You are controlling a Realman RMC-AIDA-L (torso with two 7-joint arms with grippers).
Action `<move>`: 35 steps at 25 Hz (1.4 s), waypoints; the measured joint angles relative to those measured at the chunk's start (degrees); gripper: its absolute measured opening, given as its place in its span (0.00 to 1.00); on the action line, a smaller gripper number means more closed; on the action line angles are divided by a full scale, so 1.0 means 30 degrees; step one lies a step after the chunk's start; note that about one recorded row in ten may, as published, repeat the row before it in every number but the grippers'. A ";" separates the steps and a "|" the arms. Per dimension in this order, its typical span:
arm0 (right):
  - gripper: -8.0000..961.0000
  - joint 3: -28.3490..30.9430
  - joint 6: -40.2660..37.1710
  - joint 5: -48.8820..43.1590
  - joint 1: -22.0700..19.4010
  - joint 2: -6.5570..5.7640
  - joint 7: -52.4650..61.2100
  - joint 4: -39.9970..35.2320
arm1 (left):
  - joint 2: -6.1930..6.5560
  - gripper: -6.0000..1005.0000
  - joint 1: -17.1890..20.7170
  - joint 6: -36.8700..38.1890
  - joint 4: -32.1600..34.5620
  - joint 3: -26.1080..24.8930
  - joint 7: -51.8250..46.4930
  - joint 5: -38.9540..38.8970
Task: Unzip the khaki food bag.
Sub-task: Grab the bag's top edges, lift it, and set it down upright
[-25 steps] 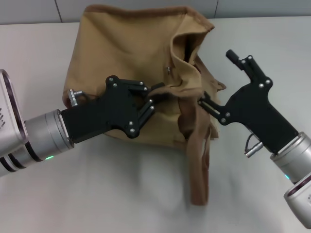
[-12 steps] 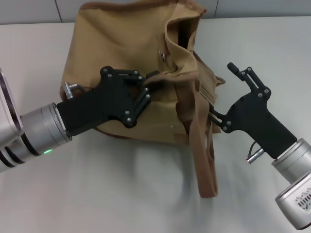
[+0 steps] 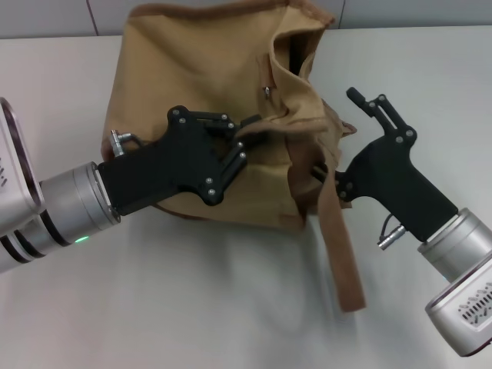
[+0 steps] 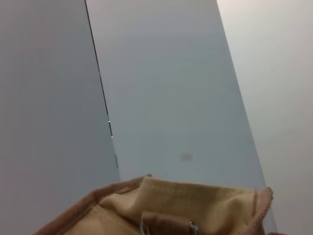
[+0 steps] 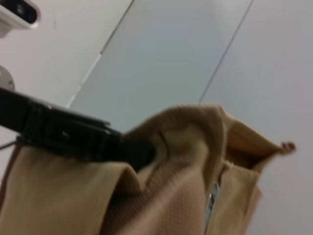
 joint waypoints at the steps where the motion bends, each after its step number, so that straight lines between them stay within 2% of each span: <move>1: 0.87 0.0015 -0.0001 -0.0133 0.0108 0.0001 -0.0024 0.0070 | -0.0001 0.09 -0.0017 0.0000 -0.0006 0.0076 0.0000 -0.0009; 20: 0.87 0.1600 -0.0446 -0.0707 0.0730 0.0002 0.0393 0.0681 | -0.0002 0.09 -0.0317 0.0191 -0.0488 0.0595 0.0037 -0.0075; 35: 0.87 0.1717 -0.1052 -0.0683 0.0054 0.0001 0.1116 0.0646 | -0.0003 0.10 -0.0178 0.0172 -0.0793 0.0631 0.0161 0.0016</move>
